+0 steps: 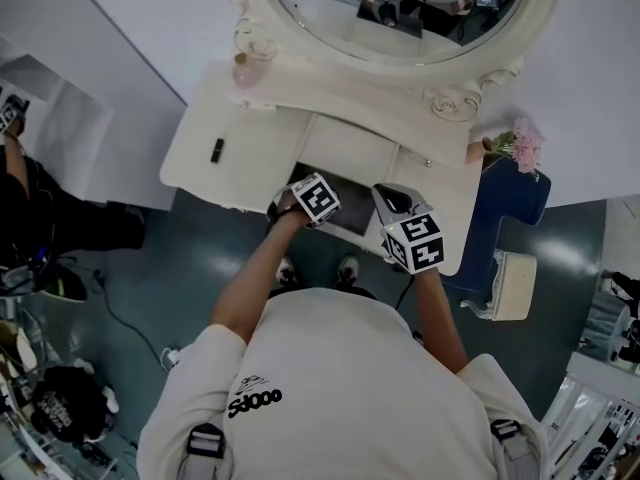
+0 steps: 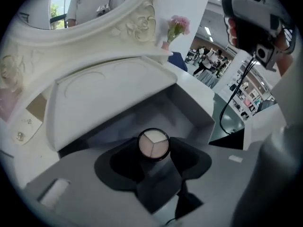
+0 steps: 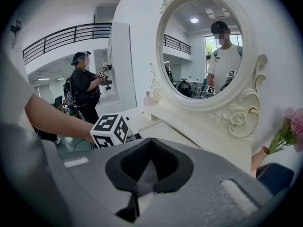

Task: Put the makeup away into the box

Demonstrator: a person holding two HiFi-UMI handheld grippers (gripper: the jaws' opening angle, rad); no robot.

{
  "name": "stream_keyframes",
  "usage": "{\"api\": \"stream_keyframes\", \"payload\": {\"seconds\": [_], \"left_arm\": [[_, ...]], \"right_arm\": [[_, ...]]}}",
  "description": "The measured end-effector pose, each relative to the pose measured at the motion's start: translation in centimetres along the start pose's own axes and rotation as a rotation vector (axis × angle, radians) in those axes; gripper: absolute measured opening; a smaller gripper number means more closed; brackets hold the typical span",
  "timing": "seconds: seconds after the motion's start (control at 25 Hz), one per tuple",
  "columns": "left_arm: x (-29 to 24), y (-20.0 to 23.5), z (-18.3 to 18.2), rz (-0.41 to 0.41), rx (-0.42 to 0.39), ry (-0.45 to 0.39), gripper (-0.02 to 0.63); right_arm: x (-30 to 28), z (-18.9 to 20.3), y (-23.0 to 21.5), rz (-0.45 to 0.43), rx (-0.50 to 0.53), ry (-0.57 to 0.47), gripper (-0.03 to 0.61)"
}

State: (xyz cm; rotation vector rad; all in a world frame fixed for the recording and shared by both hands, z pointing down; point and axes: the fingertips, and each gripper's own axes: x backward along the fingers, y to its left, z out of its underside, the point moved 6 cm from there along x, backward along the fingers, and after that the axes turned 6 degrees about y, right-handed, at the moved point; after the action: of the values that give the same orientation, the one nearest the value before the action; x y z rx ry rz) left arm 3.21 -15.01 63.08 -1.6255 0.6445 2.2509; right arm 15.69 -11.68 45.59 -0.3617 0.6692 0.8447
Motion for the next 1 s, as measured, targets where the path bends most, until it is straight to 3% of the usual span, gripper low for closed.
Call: {"api": "stream_keyframes", "payload": {"seconds": [0.08,0.24,0.4,0.56,0.64,0.88,1.0], "left_arm": [[-1.0,-0.2,-0.4,-0.026,-0.042,0.016,0.238],[-1.7,-0.2,-2.4,-0.126,-0.137,-0.051,0.238],[-2.1,-0.3,-2.7,-0.149,-0.141,-0.053,0.239],[-1.9,-0.5,-2.6,-0.157,-0.134,-0.106,0.265],[-1.3,-0.6,-2.6,-0.165,-0.112,-0.143,0.314],[2.7,0.7,-1.4,-0.205,0.047,-0.295,0.290],[6.1,1.5,-0.7,-0.244,0.153,-0.424,0.276]], "right_arm": [[0.3,0.6,-0.2,0.010,-0.011,0.005,0.002],[1.2,1.8,-0.7,0.040,-0.041,0.013,0.002],[1.9,3.0,-1.5,0.059,-0.071,0.021,0.003],[1.8,3.4,-1.9,0.060,-0.090,0.014,0.002],[1.6,3.4,-2.0,0.052,-0.091,0.007,0.002],[0.5,2.5,-2.5,-0.001,-0.057,-0.010,0.003],[-0.2,1.9,-3.2,-0.038,-0.028,-0.026,0.003]]}}
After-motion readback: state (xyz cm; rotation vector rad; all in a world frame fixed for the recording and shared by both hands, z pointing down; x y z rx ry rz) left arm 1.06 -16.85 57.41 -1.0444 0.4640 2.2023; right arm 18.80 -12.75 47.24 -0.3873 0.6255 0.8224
